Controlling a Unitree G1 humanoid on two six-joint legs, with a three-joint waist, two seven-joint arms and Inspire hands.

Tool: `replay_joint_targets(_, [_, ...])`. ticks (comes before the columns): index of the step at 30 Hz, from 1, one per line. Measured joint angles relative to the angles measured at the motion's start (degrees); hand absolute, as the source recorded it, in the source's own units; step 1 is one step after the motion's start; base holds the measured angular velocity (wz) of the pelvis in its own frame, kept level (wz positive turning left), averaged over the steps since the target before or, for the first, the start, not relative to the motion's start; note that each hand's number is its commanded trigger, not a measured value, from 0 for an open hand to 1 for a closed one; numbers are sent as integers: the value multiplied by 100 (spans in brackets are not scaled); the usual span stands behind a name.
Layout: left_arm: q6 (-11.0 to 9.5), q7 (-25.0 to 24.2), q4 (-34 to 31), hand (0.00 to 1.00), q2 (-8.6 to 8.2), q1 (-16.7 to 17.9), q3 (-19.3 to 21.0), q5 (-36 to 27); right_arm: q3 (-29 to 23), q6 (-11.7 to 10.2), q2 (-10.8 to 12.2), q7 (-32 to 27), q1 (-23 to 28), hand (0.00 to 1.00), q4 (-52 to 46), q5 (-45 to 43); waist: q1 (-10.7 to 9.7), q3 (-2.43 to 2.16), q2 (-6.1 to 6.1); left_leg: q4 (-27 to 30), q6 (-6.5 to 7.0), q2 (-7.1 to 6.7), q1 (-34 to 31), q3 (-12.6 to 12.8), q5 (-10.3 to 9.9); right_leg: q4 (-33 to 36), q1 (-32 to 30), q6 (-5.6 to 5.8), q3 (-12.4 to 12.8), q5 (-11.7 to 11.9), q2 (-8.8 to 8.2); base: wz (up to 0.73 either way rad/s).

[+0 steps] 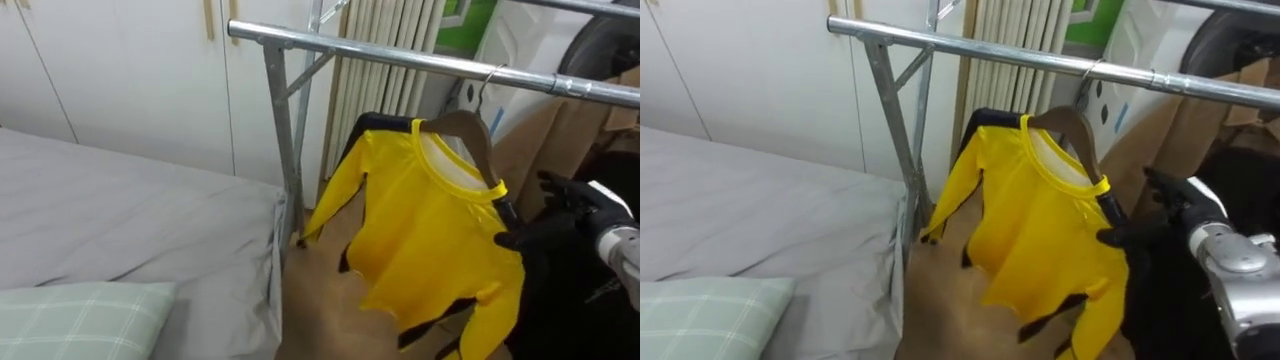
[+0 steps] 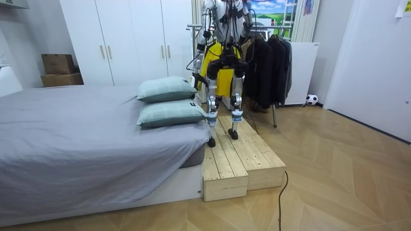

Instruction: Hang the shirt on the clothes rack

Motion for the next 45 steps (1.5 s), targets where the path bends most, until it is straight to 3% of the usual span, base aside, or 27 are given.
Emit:
replay_joint_targets(5, [43,-44,2,0,-44,82,229,-2,-250,0,-86,-58,0,0,-369,231,-162,-16,-1,-42,18,-5,99,31,10,84,74,-3,24,-40,0,-3])
replay_joint_targets(10, [139,-109,3,0,-62,76,447,-3,-510,15,-277,-196,-2,0,-396,911,-188,-16,-8,-65,18,-6,161,56,9,110,101,-3,44,-61,5,-1])
replay_joint_targets(22, [294,-104,-62,0,-62,83,606,-5,-617,302,-283,-316,-11,0,-404,1821,-250,-15,-76,-89,18,-15,159,108,8,198,24,3,107,-108,9,-2])
replay_joint_targets(29, [342,-7,-63,0,-62,69,669,-3,-670,302,-286,-371,-4,0,-384,2105,-309,10,-118,-78,19,-14,183,109,10,182,15,2,125,-109,13,0])
replay_joint_targets(32, [358,2,-60,0,-63,86,677,-4,-920,301,-284,-438,11,0,-384,2120,-388,12,-130,-73,19,-17,182,114,10,182,21,4,155,-110,14,0])
replay_joint_targets(36, [434,2,-37,0,-63,109,723,3,-1296,299,-287,-479,236,0,-386,2167,-551,12,-143,-70,19,-15,163,143,9,173,8,12,229,-115,25,-3])
replay_joint_targets(41, [549,5,-11,0,-62,128,725,-2,-1298,298,-286,-466,612,0,-385,2166,-742,19,-126,-76,18,-2,194,260,10,185,8,-1,249,-100,43,-7])
replay_joint_targets(45, [556,10,107,0,-63,127,703,-8,-1273,295,-251,-462,1188,0,-386,2019,-725,33,-96,-81,19,3,250,446,10,169,-3,10,436,-107,91,-15])
